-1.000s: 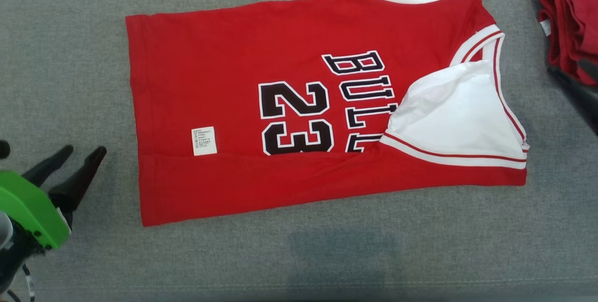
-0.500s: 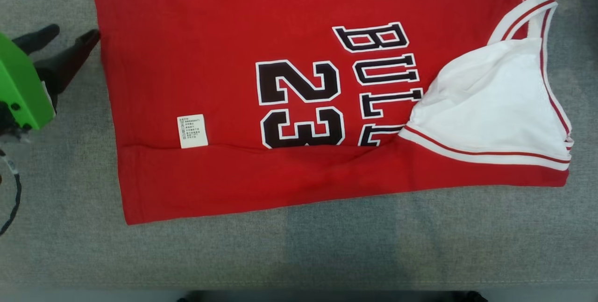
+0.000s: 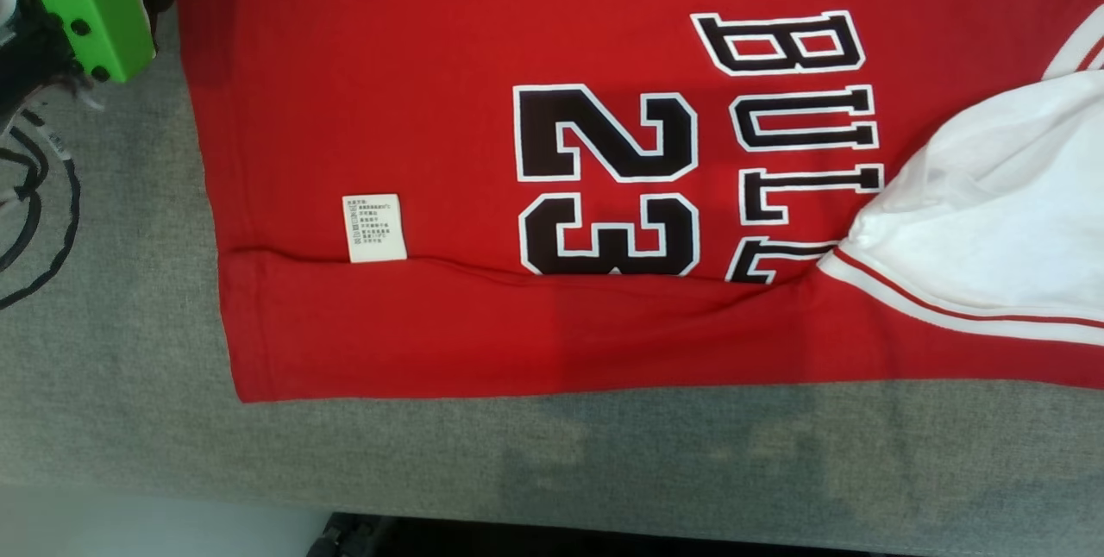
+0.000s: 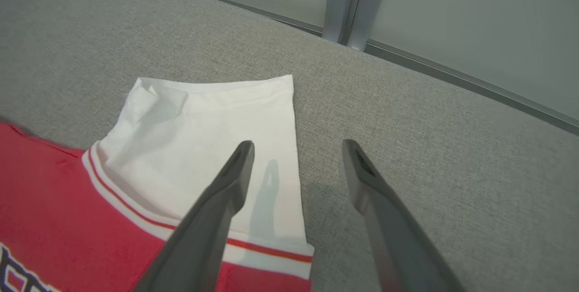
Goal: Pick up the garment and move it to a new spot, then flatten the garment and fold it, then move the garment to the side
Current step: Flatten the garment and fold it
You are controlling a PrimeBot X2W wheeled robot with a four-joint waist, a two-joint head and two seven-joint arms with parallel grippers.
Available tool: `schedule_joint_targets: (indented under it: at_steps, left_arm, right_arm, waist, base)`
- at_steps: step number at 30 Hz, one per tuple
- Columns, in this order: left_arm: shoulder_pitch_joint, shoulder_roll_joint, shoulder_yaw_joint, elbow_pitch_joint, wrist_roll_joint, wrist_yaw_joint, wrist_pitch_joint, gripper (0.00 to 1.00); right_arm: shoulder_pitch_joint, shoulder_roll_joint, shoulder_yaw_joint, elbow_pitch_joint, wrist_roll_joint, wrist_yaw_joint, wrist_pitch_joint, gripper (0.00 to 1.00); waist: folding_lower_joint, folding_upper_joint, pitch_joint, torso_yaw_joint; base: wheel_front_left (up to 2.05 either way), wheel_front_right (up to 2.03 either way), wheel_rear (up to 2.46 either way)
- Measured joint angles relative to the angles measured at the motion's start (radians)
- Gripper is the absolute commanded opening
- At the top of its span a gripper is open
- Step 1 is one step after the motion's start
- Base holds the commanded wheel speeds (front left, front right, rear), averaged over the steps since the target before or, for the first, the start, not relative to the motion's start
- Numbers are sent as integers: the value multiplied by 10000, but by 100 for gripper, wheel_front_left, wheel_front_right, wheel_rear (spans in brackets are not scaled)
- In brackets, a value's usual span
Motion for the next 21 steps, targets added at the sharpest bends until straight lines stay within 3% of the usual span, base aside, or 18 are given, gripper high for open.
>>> schedule_joint_targets:
  at_steps: [1,2,3,9,17,21]
  left_arm:
    - [-124,-128,-17,96,10,0,0,49]
    - [-244,-255,-75,203,40,0,4,29]
    - [-381,-431,-117,362,48,2,13,0]
    - [-834,-1214,-380,836,44,33,100,0]
    - [-1275,-1820,-604,1325,4,-12,174,0]
    - [-1422,-2100,-629,1509,-38,-153,157,0]
  right_arm:
    - [-73,167,102,138,-77,0,65,100]
    - [-121,268,186,301,-142,0,128,100]
    - [-150,332,245,508,-205,0,151,100]
    - [-713,769,359,1354,-617,-2,332,100]
    - [-1290,1156,543,2295,-826,-4,911,100]
    - [-1501,1185,545,2761,-949,-13,1191,91]
  waist:
    - [0,0,52,53]
    - [0,0,92,110]
    - [0,0,120,173]
    - [-1,0,158,529]
    - [-1,0,182,996]
    - [-1,0,246,1224]
  base:
    - [0,0,0]
    - [0,0,0]
    - [0,0,0]
    - [0,0,0]
    - [0,0,0]
    - [0,0,0]
